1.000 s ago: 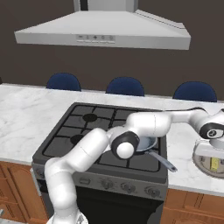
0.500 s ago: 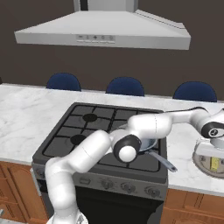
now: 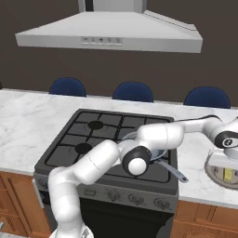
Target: Pick up the butter stick and place it in the pan. Then turn on the burner for the pan.
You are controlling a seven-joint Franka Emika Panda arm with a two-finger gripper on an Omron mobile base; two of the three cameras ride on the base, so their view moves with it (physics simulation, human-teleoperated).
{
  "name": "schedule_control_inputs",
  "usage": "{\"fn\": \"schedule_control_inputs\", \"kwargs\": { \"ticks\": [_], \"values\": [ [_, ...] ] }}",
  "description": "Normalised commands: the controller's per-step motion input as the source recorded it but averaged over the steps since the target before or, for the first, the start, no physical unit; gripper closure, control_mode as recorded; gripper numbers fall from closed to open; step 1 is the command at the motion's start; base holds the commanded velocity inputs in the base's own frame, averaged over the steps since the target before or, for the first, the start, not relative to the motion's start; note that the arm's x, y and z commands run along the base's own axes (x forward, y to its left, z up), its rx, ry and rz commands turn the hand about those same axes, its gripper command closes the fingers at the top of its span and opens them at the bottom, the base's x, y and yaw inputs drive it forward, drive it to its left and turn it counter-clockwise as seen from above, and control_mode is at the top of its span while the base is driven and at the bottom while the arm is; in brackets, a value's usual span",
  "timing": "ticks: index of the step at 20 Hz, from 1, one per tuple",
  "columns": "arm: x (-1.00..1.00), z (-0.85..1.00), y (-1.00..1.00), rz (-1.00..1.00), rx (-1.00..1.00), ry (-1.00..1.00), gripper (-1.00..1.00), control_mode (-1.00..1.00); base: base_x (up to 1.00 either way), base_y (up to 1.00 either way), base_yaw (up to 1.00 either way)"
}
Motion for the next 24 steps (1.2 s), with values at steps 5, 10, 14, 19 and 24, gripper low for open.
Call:
{"fn": "schedule_control_inputs", "kwargs": {
  "ticks": [5,10,14,19,24],
  "values": [
    [0.01,-0.07,0.0,0.0,0.02,0.02,-1.0,-1.0,0.0,0.0,0.0],
    [0.05,-0.07,-0.02,0.0,0.03,0.01,-1.0,-1.0,0.0,0.0,0.0],
    [0.07,-0.02,-0.09,0.0,0.05,0.01,-1.0,-1.0,0.0,0.0,0.0],
    [0.1,0.0,-0.18,0.0,0.07,0.0,-1.0,-1.0,0.0,0.0,0.0],
    [0.08,0.0,-0.16,0.0,0.06,0.01,-1.0,-1.0,0.0,0.0,0.0]
  ]
}}
